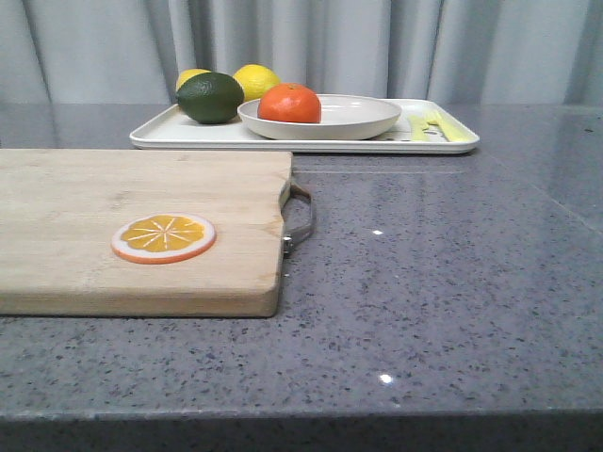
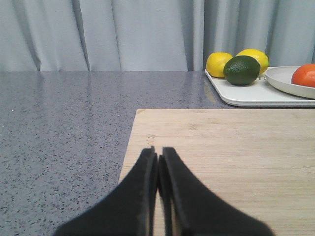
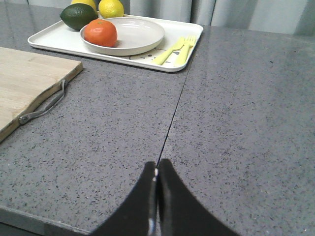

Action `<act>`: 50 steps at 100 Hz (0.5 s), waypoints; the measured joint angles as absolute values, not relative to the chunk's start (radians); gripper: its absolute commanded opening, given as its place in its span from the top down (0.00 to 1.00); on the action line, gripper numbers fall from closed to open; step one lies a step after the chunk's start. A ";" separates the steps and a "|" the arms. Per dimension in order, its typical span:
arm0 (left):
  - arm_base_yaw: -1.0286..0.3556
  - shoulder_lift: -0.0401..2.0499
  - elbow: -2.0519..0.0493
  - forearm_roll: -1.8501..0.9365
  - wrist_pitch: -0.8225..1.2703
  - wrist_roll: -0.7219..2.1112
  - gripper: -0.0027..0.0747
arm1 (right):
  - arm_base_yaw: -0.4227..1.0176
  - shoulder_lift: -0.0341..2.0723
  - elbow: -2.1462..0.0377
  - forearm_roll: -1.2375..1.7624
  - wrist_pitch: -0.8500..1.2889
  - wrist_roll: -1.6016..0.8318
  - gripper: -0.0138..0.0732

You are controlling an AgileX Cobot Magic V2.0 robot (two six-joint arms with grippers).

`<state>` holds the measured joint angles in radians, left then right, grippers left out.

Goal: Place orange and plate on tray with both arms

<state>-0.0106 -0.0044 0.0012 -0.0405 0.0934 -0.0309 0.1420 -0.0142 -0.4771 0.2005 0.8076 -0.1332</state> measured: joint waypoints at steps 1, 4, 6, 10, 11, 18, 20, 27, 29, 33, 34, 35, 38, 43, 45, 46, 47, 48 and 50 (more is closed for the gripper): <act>-0.011 -0.004 0.001 -0.041 0.093 -0.031 0.99 | 0.142 -0.014 -0.475 0.200 0.804 -0.133 0.92; -0.011 -0.004 0.001 -0.041 0.093 -0.031 0.99 | 0.142 -0.014 -0.470 0.200 0.780 -0.133 0.92; -0.011 -0.004 0.001 -0.041 0.093 -0.031 0.99 | 0.142 -0.014 -0.462 0.200 0.769 -0.133 0.92; -0.011 -0.004 0.001 -0.041 0.093 -0.031 0.99 | 0.142 -0.014 -0.445 0.197 0.723 -0.133 0.92; -0.011 -0.004 0.001 -0.041 0.093 -0.031 0.99 | 0.142 -0.014 -0.442 0.197 0.704 -0.133 0.92; -0.011 -0.004 0.001 -0.041 0.093 -0.031 0.99 | 0.134 -0.014 -0.402 0.190 0.593 -0.133 0.92; -0.011 -0.004 0.001 -0.041 0.093 -0.031 0.99 | 0.131 -0.014 -0.389 0.190 0.570 -0.133 0.92; -0.011 -0.004 0.001 -0.041 0.093 -0.031 0.99 | 0.111 -0.014 -0.344 0.187 0.454 -0.133 0.92; -0.011 -0.004 0.001 -0.041 0.093 -0.031 0.99 | 0.103 -0.014 -0.331 0.186 0.421 -0.133 0.92; -0.011 -0.004 0.001 -0.041 0.093 -0.031 0.99 | 0.087 -0.014 -0.307 0.184 0.363 -0.133 0.92; -0.011 -0.004 0.001 -0.041 0.093 -0.031 0.99 | 0.084 -0.014 -0.303 0.185 0.354 -0.133 0.92; -0.011 -0.004 0.001 -0.041 0.093 -0.031 0.99 | 0.082 -0.014 -0.299 0.182 0.339 -0.133 0.92; -0.011 -0.004 0.001 -0.041 0.093 -0.031 0.99 | 0.069 -0.014 -0.282 0.176 0.311 -0.133 0.92; -0.011 -0.004 0.001 -0.041 0.093 -0.031 0.99 | 0.051 -0.014 -0.261 0.157 0.274 -0.130 0.92; -0.011 -0.004 0.001 -0.041 0.093 -0.031 0.99 | 0.044 -0.014 -0.254 0.147 0.261 -0.123 0.92; -0.011 -0.004 0.001 -0.041 0.093 -0.031 0.99 | 0.042 -0.014 -0.251 0.143 0.254 -0.119 0.92; -0.011 -0.004 0.001 -0.041 0.093 -0.031 0.99 | 0.038 -0.014 -0.249 0.134 0.251 -0.117 0.92; -0.011 -0.004 0.001 -0.041 0.093 -0.031 0.99 | 0.038 -0.014 -0.246 0.134 0.248 -0.114 0.92; -0.011 -0.004 0.001 -0.041 0.093 -0.031 0.99 | 0.031 -0.014 -0.237 0.115 0.244 -0.104 0.92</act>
